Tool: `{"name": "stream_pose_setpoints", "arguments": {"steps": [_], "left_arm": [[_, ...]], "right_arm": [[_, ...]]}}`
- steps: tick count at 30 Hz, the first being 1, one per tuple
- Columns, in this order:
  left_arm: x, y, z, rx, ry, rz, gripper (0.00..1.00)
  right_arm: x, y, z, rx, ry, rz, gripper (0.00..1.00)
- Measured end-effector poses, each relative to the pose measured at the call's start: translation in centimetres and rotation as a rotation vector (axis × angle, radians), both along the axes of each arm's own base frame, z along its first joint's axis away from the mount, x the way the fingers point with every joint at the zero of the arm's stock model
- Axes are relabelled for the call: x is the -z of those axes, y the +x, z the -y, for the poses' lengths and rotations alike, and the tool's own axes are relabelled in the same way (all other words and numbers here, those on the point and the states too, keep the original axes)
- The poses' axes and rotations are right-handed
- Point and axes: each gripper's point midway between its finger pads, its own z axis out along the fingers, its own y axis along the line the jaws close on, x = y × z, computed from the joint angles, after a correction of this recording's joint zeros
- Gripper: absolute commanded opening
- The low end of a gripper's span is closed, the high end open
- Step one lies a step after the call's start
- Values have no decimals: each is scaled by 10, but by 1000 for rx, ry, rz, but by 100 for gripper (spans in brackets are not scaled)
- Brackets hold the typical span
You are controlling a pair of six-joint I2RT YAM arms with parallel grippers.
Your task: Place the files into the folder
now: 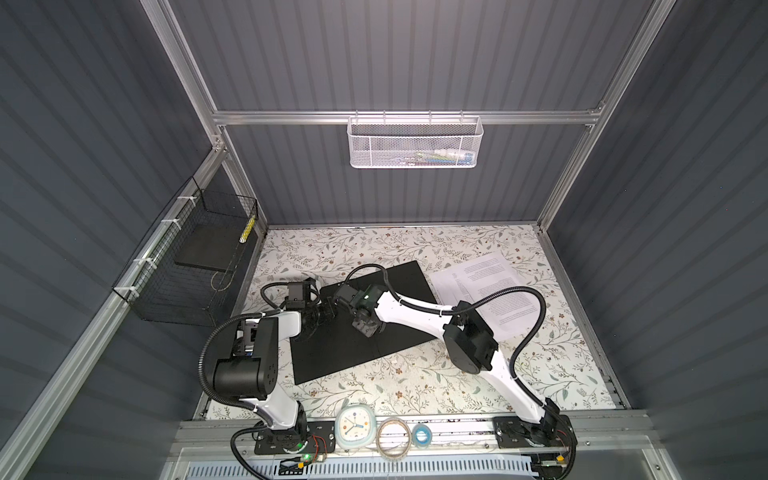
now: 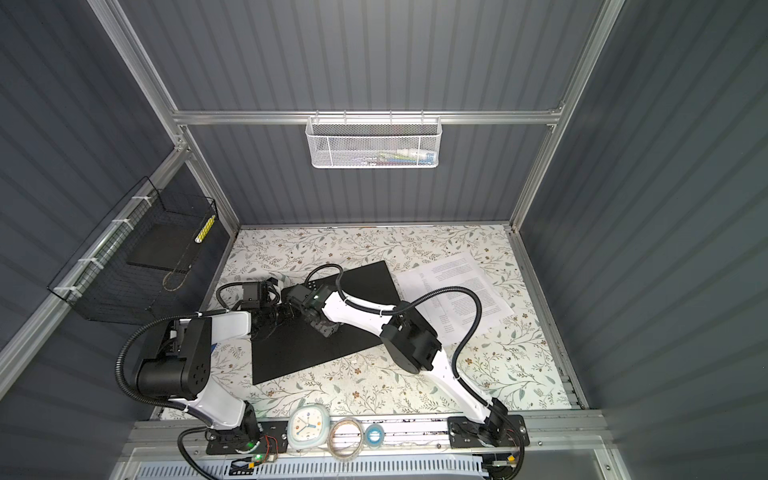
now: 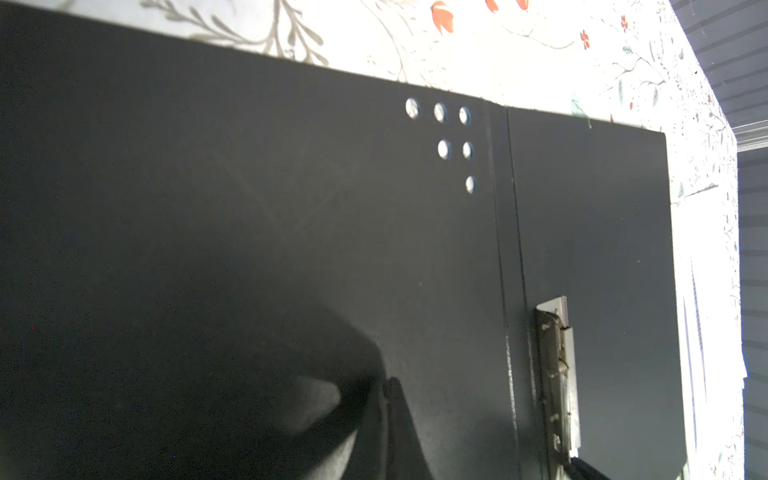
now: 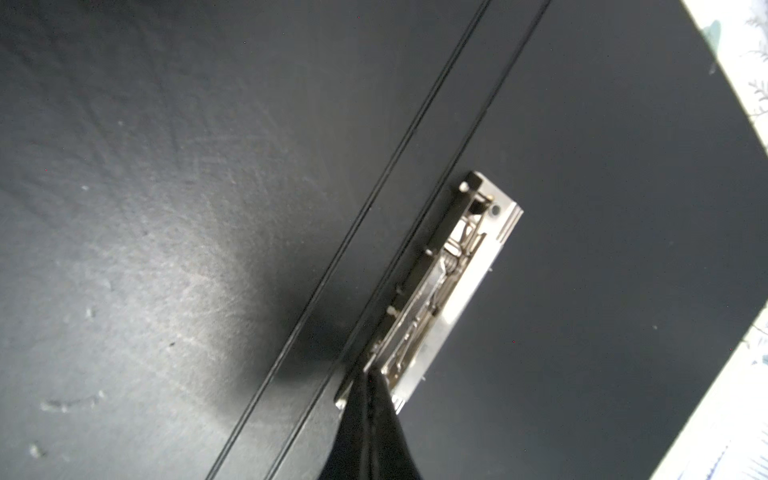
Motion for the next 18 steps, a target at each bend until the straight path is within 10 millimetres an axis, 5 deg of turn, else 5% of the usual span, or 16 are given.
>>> {"name": "stream_pose_setpoints", "arguments": {"steps": [18], "left_arm": [[0, 0, 0, 1, -2, 0, 0]], "right_arm": [[-15, -1, 1, 143, 129, -70, 0]]}}
